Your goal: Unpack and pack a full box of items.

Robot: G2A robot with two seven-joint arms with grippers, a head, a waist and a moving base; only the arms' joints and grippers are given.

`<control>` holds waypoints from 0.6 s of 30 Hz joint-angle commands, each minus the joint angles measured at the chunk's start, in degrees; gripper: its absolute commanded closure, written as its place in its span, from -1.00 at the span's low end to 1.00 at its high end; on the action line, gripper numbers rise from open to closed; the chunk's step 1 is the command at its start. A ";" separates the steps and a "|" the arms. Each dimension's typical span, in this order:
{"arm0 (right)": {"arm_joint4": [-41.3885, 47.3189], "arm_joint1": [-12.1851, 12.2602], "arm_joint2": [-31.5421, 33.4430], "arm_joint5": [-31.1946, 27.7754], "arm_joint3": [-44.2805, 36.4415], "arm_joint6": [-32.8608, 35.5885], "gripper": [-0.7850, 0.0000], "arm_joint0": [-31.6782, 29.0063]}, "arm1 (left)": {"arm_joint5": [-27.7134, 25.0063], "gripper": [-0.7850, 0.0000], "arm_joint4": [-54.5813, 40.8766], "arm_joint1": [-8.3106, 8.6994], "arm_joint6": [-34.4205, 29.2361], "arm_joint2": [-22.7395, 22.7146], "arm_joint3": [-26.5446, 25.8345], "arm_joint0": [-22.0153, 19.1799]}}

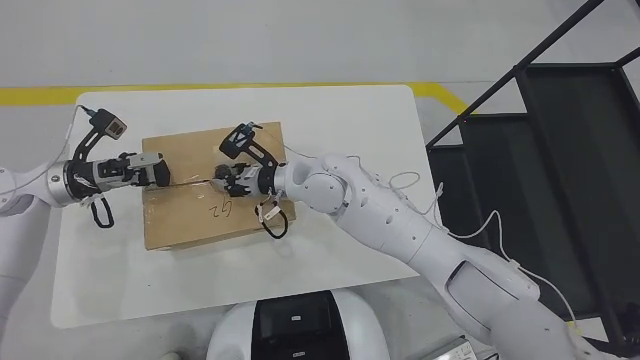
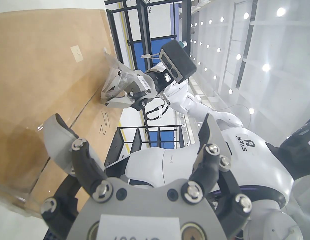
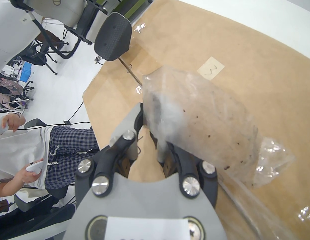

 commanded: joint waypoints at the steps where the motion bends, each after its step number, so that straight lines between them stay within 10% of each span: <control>1: 0.18 -0.10 0.29 -0.34 -0.71 0.01 -1.00 -0.03 | -0.15 -1.00 -1.21 0.02 0.17 -0.66 -0.02 0.19; 18: 2.53 -2.00 0.47 -3.69 -2.01 0.34 -1.00 1.51 | -1.36 -1.00 -14.33 0.43 3.21 -9.86 1.83 4.42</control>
